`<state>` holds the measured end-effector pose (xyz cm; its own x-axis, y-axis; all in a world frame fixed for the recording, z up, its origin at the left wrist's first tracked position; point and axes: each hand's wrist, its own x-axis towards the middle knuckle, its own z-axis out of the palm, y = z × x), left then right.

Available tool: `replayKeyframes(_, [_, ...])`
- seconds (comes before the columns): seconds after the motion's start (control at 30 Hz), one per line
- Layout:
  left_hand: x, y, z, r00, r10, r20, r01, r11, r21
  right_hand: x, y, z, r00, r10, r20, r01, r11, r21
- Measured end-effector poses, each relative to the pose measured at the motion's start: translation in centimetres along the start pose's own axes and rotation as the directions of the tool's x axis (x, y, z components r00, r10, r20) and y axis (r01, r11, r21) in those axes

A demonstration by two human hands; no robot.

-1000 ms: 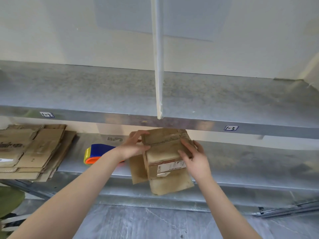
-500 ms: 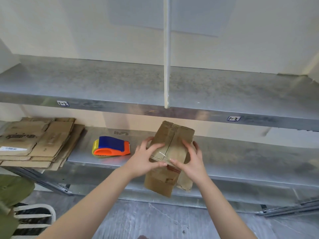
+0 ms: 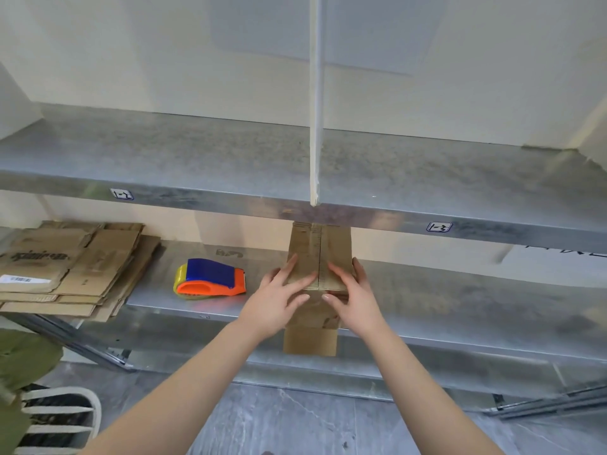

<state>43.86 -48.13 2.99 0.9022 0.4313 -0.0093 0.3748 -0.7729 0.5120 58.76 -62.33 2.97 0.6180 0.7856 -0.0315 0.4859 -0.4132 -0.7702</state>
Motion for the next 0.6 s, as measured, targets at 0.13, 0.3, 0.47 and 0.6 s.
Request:
replayKeyframes(0.13, [-0.3, 0.5, -2.2, 1.000, 0.013, -0.003, -0.012, 0.999, 0.041, -1.8, -0.3, -0.8, 0.988, -0.062, -0.139, 0.040, 0.987, -0.159])
replayKeyframes(0.3, [-3.4, -3.2, -6.0, 0.991, 0.096, -0.093, -0.060, 0.941, 0.333, -3.1, -3.3, -1.0, 0.906, -0.368, -0.208, 0.269, 0.881, -0.390])
replayKeyframes(0.47, [-6.4, -8.2, -8.9, 0.991, 0.046, -0.122, 0.008, 0.911, 0.413, -2.8, -8.4, 4.1, 0.878, -0.478, -0.037, 0.417, 0.799, -0.434])
replayKeyframes(0.6, [-7.3, -12.9, -10.2, 0.995, -0.002, -0.096, 0.046, 0.885, 0.463, -1.0, -11.2, 9.7, 0.889, -0.444, 0.114, 0.452, 0.805, -0.384])
